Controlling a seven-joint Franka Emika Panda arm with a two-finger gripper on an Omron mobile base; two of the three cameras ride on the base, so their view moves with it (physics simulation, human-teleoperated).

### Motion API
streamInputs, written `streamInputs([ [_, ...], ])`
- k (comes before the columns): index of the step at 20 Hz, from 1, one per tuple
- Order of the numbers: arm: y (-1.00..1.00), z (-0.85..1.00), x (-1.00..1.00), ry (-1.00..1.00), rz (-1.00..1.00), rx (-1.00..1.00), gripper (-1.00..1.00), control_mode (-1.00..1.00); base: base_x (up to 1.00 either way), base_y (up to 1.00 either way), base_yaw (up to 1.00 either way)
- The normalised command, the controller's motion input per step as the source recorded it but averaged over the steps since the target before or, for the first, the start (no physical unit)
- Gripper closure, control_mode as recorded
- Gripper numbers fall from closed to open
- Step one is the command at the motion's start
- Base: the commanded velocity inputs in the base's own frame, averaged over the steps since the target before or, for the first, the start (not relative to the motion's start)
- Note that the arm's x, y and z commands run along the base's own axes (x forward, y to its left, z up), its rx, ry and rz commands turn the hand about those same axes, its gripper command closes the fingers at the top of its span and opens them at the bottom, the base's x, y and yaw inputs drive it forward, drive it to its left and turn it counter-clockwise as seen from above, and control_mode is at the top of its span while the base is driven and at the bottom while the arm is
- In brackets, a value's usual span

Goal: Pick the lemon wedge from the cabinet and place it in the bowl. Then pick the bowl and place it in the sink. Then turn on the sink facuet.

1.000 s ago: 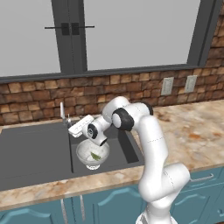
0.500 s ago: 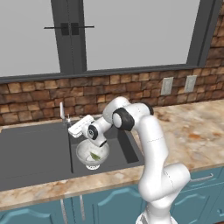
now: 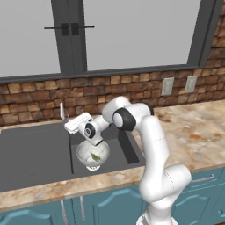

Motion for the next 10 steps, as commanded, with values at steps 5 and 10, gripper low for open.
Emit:
streamInputs([
  [5,0.17,-0.16,0.63,0.01,-0.04,0.01,-1.00,-1.00,0.00,0.00,0.00],
  [10,0.02,-0.31,0.43,0.00,-0.04,0.00,-1.00,-1.00,0.00,0.00,0.00],
])
